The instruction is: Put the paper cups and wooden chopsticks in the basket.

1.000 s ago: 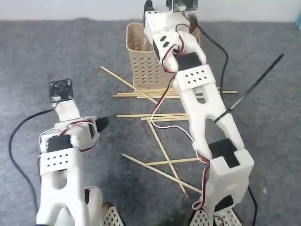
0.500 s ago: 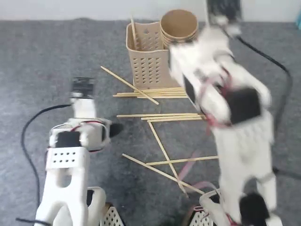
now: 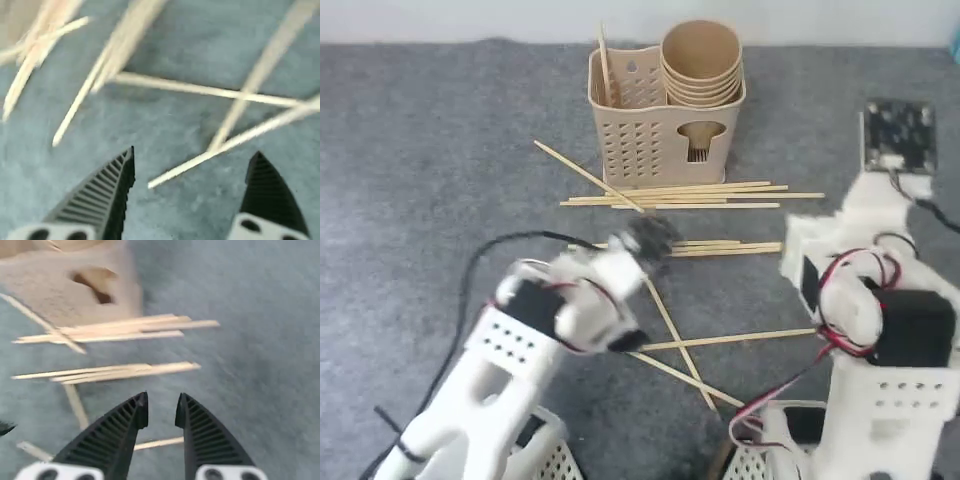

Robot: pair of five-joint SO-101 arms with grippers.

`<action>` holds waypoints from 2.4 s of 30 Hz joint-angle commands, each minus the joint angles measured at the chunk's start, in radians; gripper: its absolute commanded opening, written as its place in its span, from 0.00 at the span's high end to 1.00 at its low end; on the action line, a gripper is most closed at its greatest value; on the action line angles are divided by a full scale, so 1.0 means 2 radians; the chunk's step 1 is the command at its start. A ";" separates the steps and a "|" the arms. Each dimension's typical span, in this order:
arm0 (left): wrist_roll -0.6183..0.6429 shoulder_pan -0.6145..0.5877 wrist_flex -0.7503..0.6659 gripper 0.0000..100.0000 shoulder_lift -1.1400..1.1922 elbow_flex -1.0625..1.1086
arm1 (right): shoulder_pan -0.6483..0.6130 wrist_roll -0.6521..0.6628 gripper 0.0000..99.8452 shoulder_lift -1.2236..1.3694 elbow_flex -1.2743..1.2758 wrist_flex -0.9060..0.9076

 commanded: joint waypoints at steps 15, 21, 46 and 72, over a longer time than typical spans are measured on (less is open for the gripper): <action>-0.038 0.203 -0.013 0.72 0.254 -0.188 | 0.375 0.103 0.90 -0.211 0.517 -0.336; -0.038 0.182 -0.074 0.72 0.333 -0.204 | 0.514 0.098 0.90 -0.211 0.526 -0.431; -0.038 0.170 -0.132 0.96 0.460 -0.224 | 0.555 0.084 0.90 -0.215 0.547 -0.500; -0.005 0.143 -0.084 0.81 0.285 -0.194 | 0.554 0.084 0.90 -0.214 0.549 -0.499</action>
